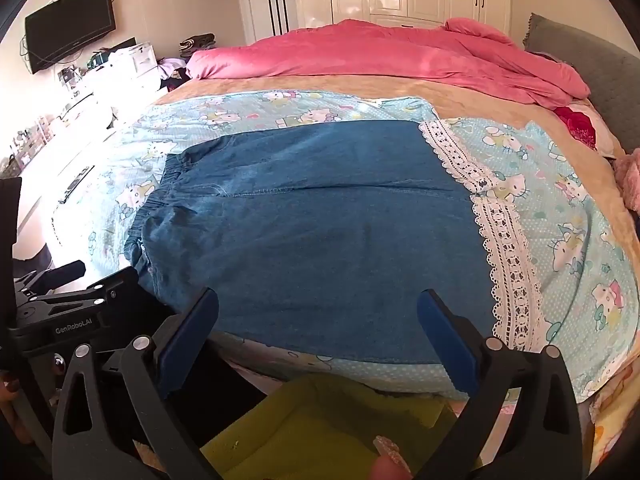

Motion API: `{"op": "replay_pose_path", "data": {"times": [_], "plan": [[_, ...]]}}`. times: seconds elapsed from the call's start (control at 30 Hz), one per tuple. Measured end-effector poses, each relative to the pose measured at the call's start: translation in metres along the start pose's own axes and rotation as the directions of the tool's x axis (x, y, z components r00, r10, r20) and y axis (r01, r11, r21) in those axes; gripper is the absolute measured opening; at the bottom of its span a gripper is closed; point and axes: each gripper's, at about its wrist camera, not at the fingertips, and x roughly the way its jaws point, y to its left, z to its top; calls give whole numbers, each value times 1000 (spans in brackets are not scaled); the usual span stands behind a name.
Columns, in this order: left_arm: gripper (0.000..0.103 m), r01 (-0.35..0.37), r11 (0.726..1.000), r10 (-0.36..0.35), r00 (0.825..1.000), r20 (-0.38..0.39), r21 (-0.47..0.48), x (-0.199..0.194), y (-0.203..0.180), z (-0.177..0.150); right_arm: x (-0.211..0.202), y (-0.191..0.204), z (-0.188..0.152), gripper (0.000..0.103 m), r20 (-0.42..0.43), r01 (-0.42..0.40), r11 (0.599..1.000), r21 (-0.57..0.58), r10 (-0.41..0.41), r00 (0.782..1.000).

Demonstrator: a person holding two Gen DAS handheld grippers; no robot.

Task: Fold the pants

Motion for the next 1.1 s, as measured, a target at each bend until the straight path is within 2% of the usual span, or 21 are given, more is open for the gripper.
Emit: {"op": "replay_pose_path", "data": {"times": [1.1], "plan": [[94,-5,1000,6,1000,-19,16,3,-6,-1,7,2,-3,99,-26,16,1000,-12,-16,1000]]}}
